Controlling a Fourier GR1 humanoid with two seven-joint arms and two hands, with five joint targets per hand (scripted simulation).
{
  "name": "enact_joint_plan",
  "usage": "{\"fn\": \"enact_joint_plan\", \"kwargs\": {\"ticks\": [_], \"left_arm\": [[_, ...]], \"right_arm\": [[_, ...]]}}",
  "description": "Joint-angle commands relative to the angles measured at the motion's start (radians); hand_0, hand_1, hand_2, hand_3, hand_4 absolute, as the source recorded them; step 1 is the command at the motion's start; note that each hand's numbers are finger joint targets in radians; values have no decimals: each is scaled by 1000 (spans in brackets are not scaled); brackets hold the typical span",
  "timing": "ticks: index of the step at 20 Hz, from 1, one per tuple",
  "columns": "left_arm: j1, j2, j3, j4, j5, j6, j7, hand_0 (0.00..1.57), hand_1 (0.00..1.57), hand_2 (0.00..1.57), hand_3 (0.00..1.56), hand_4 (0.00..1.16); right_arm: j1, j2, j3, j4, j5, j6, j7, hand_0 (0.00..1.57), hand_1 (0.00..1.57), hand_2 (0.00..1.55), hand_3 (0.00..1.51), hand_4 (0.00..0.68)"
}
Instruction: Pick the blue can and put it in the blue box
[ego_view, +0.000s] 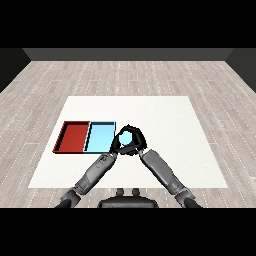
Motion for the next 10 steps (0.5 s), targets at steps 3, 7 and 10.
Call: {"fn": "enact_joint_plan", "kwargs": {"ticks": [3,7,10], "left_arm": [[-117,-20,-60,72,82,121,-10,788,788,850,579,650],[0,-20,-44,2,51,107,-2,701,701,745,340,651],[-69,-20,-58,26,133,178,-3,1438,1438,1347,1040,625]], "right_arm": [[-12,21,25,40,-49,-5,-39,1487,1487,1459,1405,592],[-45,20,-15,46,-45,30,-21,1470,1470,1453,1403,584],[-8,20,-38,-4,-27,29,14,1460,1460,1452,1405,575]]}}
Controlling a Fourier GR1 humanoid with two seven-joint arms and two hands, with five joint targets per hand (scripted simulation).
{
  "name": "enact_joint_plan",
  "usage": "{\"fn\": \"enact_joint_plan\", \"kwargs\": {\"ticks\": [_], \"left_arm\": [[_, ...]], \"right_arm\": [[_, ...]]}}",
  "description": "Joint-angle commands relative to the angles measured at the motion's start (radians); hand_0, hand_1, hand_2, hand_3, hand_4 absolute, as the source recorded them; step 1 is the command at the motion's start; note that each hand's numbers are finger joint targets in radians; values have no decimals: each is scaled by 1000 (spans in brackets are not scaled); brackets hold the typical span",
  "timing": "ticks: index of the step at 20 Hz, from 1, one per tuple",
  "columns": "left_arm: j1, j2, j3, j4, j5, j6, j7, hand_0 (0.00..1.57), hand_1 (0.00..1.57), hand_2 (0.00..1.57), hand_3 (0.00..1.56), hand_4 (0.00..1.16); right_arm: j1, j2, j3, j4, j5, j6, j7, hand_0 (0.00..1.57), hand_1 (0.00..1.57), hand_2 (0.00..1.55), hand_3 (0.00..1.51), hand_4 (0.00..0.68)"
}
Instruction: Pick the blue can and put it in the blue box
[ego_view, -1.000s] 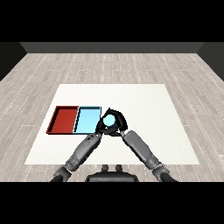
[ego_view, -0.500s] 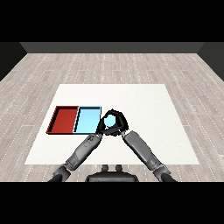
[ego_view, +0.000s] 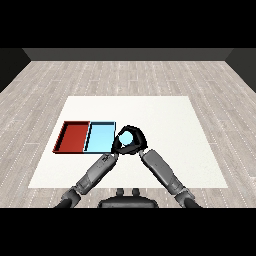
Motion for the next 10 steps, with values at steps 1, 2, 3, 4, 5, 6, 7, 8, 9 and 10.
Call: {"fn": "enact_joint_plan", "kwargs": {"ticks": [1,2,3,4,5,6,7,8,9,10], "left_arm": [[17,-17,80,-22,34,6,-39,1571,1571,1492,1259,637],[-25,-18,25,-45,73,43,-37,1571,1571,1563,1433,643],[15,-17,25,-14,61,50,-138,1571,1571,1569,1475,676],[-1,-17,75,-29,39,40,-115,1571,1571,1571,1471,702],[-25,-17,92,31,74,41,-203,1571,1571,1558,1436,884],[-15,-18,47,-1,72,75,-193,1571,1571,1552,1468,1044],[-20,-18,43,8,83,77,-203,1571,1571,1552,1468,1044],[-24,-18,40,15,91,79,-210,1571,1571,1552,1468,1044],[-27,-18,37,21,98,80,-216,1571,1571,1552,1468,1044],[-29,-18,36,26,103,80,-220,1571,1571,1552,1468,1044]], "right_arm": [[8,18,-32,-4,-56,32,12,1457,1457,1454,1410,548],[-20,19,18,11,-117,-9,-5,1438,1438,1434,1393,520],[-7,19,-7,44,-78,12,-17,1338,1338,1375,1317,471],[44,19,71,-31,-59,-61,-3,1178,1178,1249,1121,408],[5,19,31,-4,-39,-37,42,831,831,905,587,144],[26,19,8,-31,-26,-19,65,0,0,0,0,0],[23,12,-7,-22,-11,0,63,0,0,0,0,0],[28,18,-15,-25,-1,8,67,0,0,0,0,0],[30,19,-18,-28,2,11,70,0,0,0,0,0],[32,19,-19,-30,4,12,71,0,0,0,0,0]]}}
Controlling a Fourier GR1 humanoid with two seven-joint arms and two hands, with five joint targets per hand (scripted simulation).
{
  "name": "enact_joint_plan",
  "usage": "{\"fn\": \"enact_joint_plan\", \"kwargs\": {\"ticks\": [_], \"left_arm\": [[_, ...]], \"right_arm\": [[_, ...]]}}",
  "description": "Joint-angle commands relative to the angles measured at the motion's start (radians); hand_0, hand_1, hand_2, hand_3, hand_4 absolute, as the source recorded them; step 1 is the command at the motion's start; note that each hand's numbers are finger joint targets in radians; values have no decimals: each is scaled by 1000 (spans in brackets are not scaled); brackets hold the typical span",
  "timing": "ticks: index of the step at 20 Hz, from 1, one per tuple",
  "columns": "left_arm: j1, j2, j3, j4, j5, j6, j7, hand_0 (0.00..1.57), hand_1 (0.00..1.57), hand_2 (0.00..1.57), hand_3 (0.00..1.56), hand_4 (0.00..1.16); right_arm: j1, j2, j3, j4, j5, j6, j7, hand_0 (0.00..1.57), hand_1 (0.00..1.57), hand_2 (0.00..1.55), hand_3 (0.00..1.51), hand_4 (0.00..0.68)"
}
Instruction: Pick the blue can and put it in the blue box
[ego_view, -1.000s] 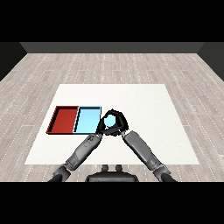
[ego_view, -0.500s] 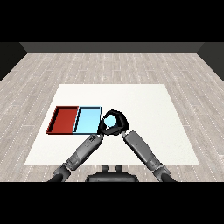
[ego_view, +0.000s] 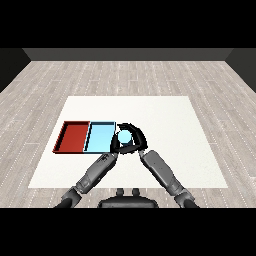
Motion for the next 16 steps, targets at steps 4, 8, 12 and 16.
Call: {"fn": "enact_joint_plan", "kwargs": {"ticks": [4,8,12,16], "left_arm": [[-3,-6,74,-25,5,-60,-45,1571,1571,1550,1461,1112],[-13,-11,19,3,-33,49,-98,1571,1571,1571,1470,1144],[-15,-11,21,34,-37,53,-101,1571,1571,1571,1478,1140],[45,1,81,15,-88,13,-99,1571,1571,1571,1479,1139]], "right_arm": [[-21,8,-44,51,31,16,-14,0,0,0,0,0],[14,8,-34,-23,44,-72,-2,0,0,0,0,0],[12,-1,-142,-89,-11,42,38,0,0,0,0,0],[124,-36,-161,-162,-62,152,-35,0,0,0,0,0]]}}
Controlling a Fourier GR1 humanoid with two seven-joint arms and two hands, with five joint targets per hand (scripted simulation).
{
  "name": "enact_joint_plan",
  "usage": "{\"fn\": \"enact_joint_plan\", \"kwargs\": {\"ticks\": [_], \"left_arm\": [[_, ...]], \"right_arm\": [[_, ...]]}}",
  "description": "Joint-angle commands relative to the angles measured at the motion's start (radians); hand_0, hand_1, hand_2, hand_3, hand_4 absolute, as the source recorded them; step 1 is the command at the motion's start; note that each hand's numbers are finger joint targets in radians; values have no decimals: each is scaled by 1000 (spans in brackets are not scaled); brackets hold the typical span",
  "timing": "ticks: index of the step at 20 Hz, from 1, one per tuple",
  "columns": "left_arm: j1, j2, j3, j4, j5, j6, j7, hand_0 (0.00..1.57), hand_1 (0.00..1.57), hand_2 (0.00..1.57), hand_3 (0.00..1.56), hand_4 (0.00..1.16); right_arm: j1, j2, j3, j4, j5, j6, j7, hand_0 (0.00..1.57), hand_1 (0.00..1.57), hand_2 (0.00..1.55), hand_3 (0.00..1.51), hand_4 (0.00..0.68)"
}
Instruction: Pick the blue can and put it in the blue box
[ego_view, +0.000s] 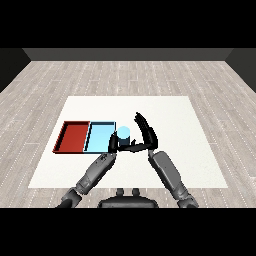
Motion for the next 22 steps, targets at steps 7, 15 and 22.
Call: {"fn": "enact_joint_plan", "kwargs": {"ticks": [7,15,22], "left_arm": [[-63,137,128,23,-61,19,86,1571,1571,1562,1473,1148],[-194,253,245,297,-73,-31,218,1557,1557,1540,1467,1103],[-270,263,254,623,-136,-103,210,1571,1571,1565,1481,1051]], "right_arm": [[249,-153,-119,-332,-83,110,-22,0,0,0,0,0],[292,-160,-211,-332,-98,102,-36,0,0,0,0,0],[189,-103,-236,-200,-117,104,-54,0,0,0,0,0]]}}
